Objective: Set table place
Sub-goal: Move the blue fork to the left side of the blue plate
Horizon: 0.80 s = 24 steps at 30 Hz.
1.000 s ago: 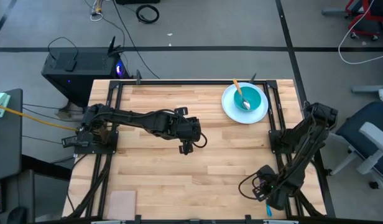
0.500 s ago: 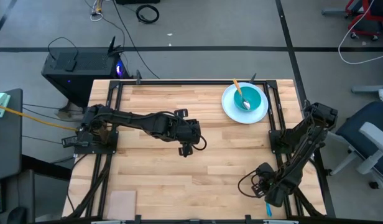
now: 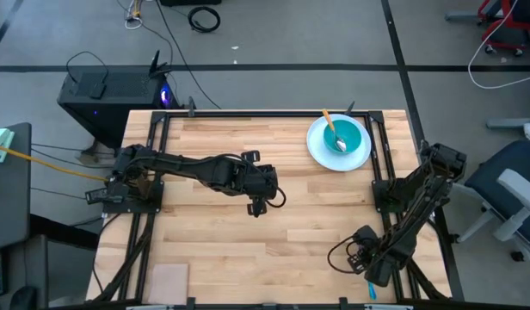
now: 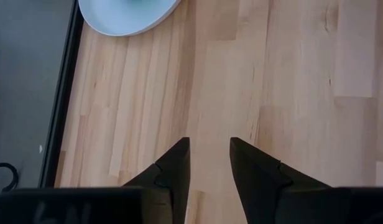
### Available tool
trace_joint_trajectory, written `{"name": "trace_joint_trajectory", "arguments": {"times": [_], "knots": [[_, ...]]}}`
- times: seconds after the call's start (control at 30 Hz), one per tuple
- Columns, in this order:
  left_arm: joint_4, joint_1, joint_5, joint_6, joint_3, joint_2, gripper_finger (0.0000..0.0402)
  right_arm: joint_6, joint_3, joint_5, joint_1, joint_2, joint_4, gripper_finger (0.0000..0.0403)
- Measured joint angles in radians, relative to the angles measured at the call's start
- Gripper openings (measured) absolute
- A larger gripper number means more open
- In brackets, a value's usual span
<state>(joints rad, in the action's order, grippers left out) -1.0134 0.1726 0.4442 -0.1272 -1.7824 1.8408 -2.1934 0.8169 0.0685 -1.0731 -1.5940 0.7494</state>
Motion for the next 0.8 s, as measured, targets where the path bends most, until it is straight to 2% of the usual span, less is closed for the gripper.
{"name": "trace_joint_trajectory", "arguments": {"times": [0.07,0.17,0.3,0.8], "knots": [[0.0,0.0,0.0,0.0,0.0,0.0,0.0125,0.021,0.003,-0.002,0.008,0.008,-0.003,0.0119],[0.0,0.0,0.0,0.0,0.0,0.0,0.0128,0.054,0.013,-0.008,0.024,0.018,-0.123,0.0118],[0.002,0.0,0.0,0.0,0.0,-0.001,0.0126,0.107,0.005,-0.012,0.031,0.01,-0.135,0.0117],[0.02,0.0,-0.001,0.007,-0.002,-0.001,0.0126,0.097,-0.006,-0.041,0.011,-0.018,-0.13,0.0117]]}}
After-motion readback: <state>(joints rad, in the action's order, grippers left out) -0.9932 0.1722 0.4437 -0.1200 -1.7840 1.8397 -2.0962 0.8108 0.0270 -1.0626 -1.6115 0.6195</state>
